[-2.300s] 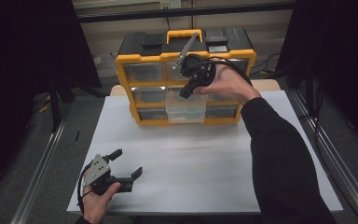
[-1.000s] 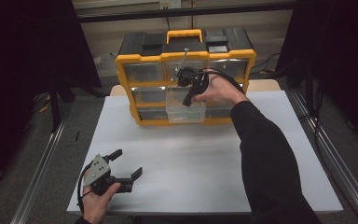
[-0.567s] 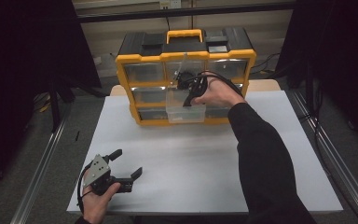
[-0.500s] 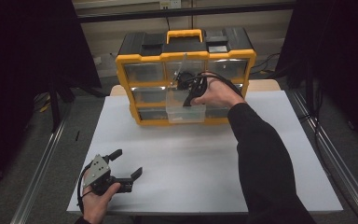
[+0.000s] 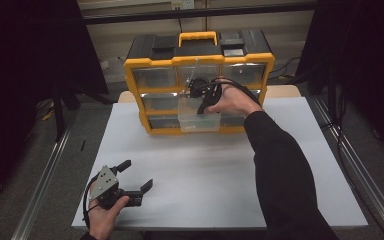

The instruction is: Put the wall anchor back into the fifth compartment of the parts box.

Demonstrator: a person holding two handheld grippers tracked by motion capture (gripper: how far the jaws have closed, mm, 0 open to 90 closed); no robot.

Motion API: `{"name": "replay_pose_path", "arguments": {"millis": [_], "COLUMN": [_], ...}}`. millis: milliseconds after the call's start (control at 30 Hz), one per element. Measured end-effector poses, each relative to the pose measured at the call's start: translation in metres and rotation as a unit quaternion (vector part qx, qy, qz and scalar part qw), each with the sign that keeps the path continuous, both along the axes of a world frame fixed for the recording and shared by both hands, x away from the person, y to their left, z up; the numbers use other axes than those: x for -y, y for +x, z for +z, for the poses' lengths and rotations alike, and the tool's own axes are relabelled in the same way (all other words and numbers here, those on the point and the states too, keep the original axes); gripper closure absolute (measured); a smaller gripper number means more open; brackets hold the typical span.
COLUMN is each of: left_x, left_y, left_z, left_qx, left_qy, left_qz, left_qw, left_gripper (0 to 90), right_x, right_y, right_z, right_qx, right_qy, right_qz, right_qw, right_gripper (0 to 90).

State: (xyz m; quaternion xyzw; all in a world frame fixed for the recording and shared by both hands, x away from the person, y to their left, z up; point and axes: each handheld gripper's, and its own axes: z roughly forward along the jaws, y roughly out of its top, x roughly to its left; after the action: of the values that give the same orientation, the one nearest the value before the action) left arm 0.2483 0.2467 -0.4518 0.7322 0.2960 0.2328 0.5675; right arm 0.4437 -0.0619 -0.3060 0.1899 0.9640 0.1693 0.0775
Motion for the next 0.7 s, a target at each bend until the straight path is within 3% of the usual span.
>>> {"name": "replay_pose_path", "arguments": {"millis": [233, 367, 467, 700], "left_x": [0.0, 0.0, 0.0, 0.0], "left_y": [0.0, 0.0, 0.0, 0.0], "left_z": [0.0, 0.0, 0.0, 0.0], "left_qx": [0.0, 0.0, 0.0, 0.0], "left_qy": [0.0, 0.001, 0.0, 0.0], "left_qz": [0.0, 0.0, 0.0, 0.001], "left_qw": [1.0, 1.0, 1.0, 1.0], "left_gripper": [3.1, 3.1, 3.1, 3.1], "right_x": [0.003, 0.007, 0.01, 0.018], "right_y": [0.0, -0.001, -0.003, -0.004], "right_z": [0.005, 0.011, 0.014, 0.024], "right_qx": [0.01, 0.016, 0.019, 0.032], "right_qy": [0.01, 0.028, 0.024, 0.045], "right_qz": [-0.011, -0.016, -0.022, -0.031], "right_qw": [0.9998, 0.9994, 0.9993, 0.998], "right_gripper": [66.4, 64.8, 64.0, 61.8]}}
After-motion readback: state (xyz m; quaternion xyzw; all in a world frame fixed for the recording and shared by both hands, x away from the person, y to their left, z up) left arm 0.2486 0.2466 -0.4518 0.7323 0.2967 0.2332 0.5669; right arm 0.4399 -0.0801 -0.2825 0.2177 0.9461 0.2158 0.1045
